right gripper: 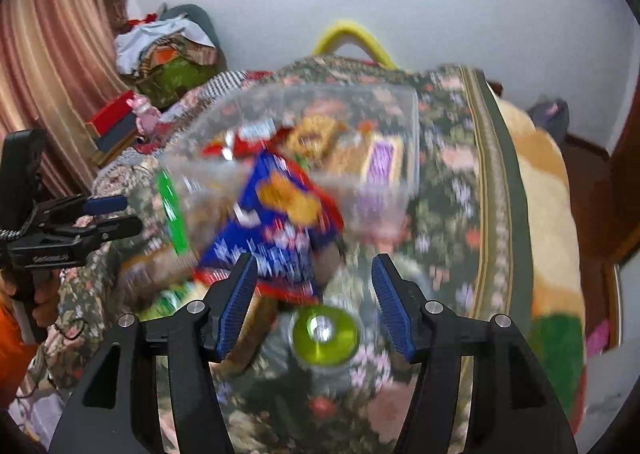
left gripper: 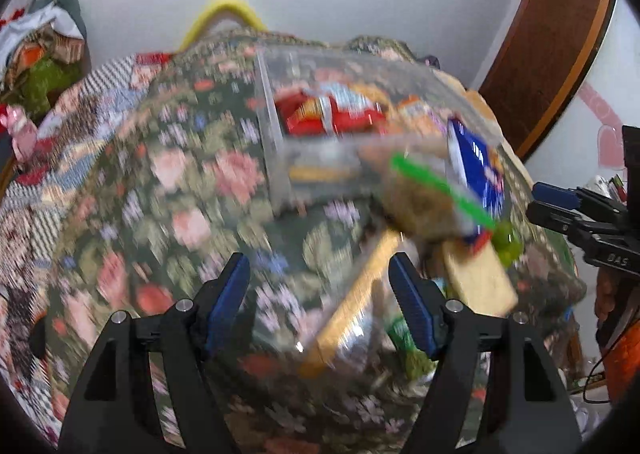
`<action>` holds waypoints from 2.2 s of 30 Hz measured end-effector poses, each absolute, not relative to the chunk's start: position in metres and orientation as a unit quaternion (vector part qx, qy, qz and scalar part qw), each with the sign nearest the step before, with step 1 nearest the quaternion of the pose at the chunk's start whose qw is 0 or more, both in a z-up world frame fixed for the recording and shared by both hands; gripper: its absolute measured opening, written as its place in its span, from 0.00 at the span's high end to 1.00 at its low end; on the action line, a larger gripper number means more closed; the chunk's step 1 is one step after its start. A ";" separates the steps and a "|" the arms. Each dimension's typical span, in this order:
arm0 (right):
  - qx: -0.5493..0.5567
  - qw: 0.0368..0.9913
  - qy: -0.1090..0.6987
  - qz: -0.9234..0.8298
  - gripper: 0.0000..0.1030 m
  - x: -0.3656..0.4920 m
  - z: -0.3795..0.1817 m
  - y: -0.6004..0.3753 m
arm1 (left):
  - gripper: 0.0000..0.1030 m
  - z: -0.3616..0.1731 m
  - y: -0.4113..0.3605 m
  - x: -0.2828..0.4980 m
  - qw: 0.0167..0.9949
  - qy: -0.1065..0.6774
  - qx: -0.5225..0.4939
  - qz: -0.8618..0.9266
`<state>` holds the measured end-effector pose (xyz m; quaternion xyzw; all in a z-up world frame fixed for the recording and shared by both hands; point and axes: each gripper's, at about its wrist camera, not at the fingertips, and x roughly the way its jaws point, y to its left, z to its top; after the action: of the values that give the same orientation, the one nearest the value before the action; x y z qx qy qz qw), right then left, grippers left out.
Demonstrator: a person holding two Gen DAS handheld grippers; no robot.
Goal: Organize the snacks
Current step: 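Grasp the gold-striped wafer packet with left tool while right grasps green jelly cup, then lower the wafer packet into the box while right tool lowers the jelly cup in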
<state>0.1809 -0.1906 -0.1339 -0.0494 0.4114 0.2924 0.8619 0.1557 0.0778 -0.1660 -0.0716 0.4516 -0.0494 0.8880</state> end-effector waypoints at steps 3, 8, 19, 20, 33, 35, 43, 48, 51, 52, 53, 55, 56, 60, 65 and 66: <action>-0.050 0.855 0.431 0.284 0.46 0.180 -0.150 -0.191 | 0.30 -0.183 0.069 0.156 0.879 0.469 -0.071 -0.053; -0.037 0.847 0.451 0.280 0.46 0.181 -0.164 -0.197 | 0.30 -0.197 0.056 0.167 0.872 0.478 -0.078 -0.068; -0.017 0.843 0.459 0.280 0.55 0.179 -0.178 -0.192 | 0.48 -0.210 0.047 0.169 0.875 0.472 -0.089 -0.068; -0.017 0.844 0.459 0.279 0.57 0.178 -0.179 -0.191 | 0.52 -0.209 0.047 0.167 0.875 0.471 -0.091 -0.071; -0.004 0.854 0.441 0.276 0.58 0.168 -0.166 -0.203 | 0.66 -0.184 0.060 0.133 0.887 0.451 -0.090 -0.046; 0.000 0.857 0.435 0.274 0.58 0.168 -0.160 -0.207 | 0.66 -0.177 0.061 0.130 0.890 0.445 -0.088 -0.039; 0.011 0.875 0.402 0.269 0.58 0.170 -0.136 -0.217 | 0.66 -0.145 0.070 0.121 0.909 0.407 -0.089 -0.026; 0.010 0.885 0.377 0.272 0.58 0.172 -0.119 -0.212 | 0.66 -0.120 0.069 0.133 0.921 0.379 -0.086 -0.031; 0.016 0.890 0.363 0.274 0.58 0.176 -0.112 -0.209 | 0.66 -0.107 0.069 0.149 0.926 0.362 -0.094 -0.042; 0.018 0.891 0.360 0.275 0.58 0.177 -0.110 -0.207 | 0.66 -0.101 0.067 0.155 0.930 0.353 -0.092 -0.043; 0.020 0.892 0.356 0.276 0.58 0.178 -0.108 -0.206 | 0.66 -0.096 0.064 0.158 0.933 0.347 -0.090 -0.044; 0.025 0.894 0.349 0.279 0.58 0.182 -0.103 -0.204 | 0.66 -0.090 0.062 0.168 0.935 0.339 -0.090 -0.047; 0.027 0.895 0.345 0.281 0.58 0.184 -0.101 -0.203 | 0.66 -0.087 0.061 0.173 0.936 0.336 -0.091 -0.049; 0.031 0.899 0.332 0.285 0.58 0.195 -0.093 -0.196 | 0.66 -0.079 0.056 0.198 0.938 0.329 -0.092 -0.056; 0.029 0.901 0.320 0.291 0.58 0.214 -0.085 -0.182 | 0.66 -0.079 0.047 0.231 0.939 0.331 -0.080 -0.055; 0.028 0.901 0.319 0.293 0.58 0.218 -0.084 -0.180 | 0.66 -0.079 0.046 0.235 0.938 0.332 -0.079 -0.054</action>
<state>0.2177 -0.1798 -0.0842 0.0283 0.3195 0.2925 0.9009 0.2347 0.0464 -0.0791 -0.0794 0.3320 -0.0542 0.9384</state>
